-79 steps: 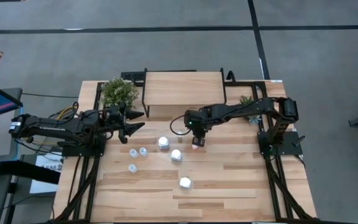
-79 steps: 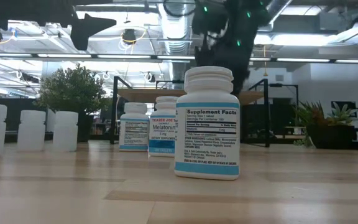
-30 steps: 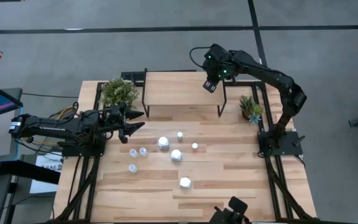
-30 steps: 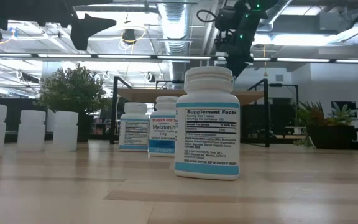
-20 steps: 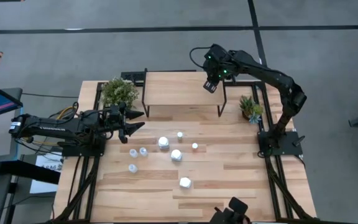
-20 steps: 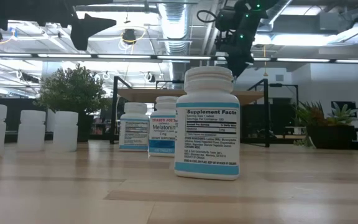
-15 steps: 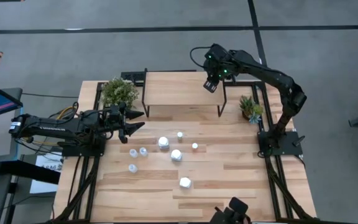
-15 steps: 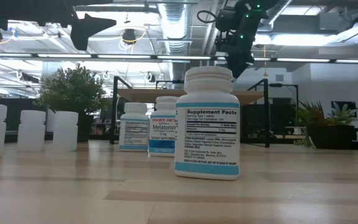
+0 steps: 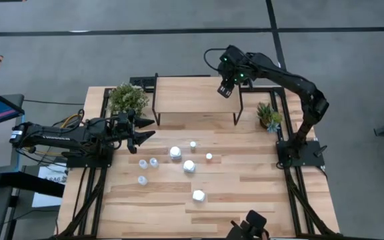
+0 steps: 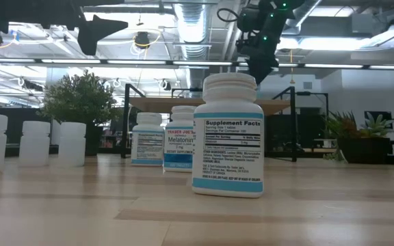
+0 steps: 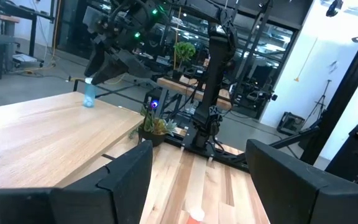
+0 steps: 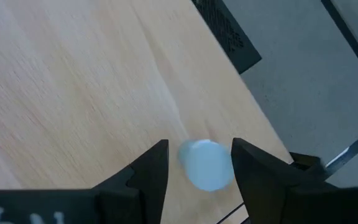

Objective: Pick and place medicine bottles onto shelf by color
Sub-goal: Put the blue pill bottle on the shelf, then put the red pill bottle on the shelf

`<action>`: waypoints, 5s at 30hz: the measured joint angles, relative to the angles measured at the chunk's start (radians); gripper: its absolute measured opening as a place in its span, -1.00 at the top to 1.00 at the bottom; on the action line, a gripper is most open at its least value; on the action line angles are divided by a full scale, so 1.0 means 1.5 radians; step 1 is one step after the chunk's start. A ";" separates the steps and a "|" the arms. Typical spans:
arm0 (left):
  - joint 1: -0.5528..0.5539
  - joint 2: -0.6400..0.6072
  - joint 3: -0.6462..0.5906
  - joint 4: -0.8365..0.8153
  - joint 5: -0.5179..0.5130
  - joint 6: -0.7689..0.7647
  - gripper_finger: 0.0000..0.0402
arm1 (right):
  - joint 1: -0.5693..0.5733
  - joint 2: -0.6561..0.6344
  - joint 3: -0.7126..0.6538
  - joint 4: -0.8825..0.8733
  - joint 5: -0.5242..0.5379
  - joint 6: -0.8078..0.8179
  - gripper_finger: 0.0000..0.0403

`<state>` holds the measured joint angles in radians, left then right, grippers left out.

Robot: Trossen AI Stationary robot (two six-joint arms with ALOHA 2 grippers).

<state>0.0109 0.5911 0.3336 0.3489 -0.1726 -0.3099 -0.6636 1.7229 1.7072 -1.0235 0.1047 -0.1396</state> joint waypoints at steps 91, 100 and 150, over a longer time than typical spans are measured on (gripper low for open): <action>0.000 0.000 0.000 -0.035 0.006 0.002 -0.22 | 0.543 -0.267 -0.551 0.511 -0.040 0.349 -0.42; 0.000 0.000 0.000 -0.035 0.005 0.002 -0.22 | 0.543 -0.161 -0.551 0.515 -0.041 0.314 -0.42; 0.000 0.000 0.000 -0.035 0.005 0.001 -0.22 | 0.492 -0.036 -0.528 0.554 -0.035 0.245 -0.42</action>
<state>0.0107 0.5912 0.3332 0.2963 -0.1646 -0.3080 0.0738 1.6691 0.9154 -0.1929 0.0521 0.2272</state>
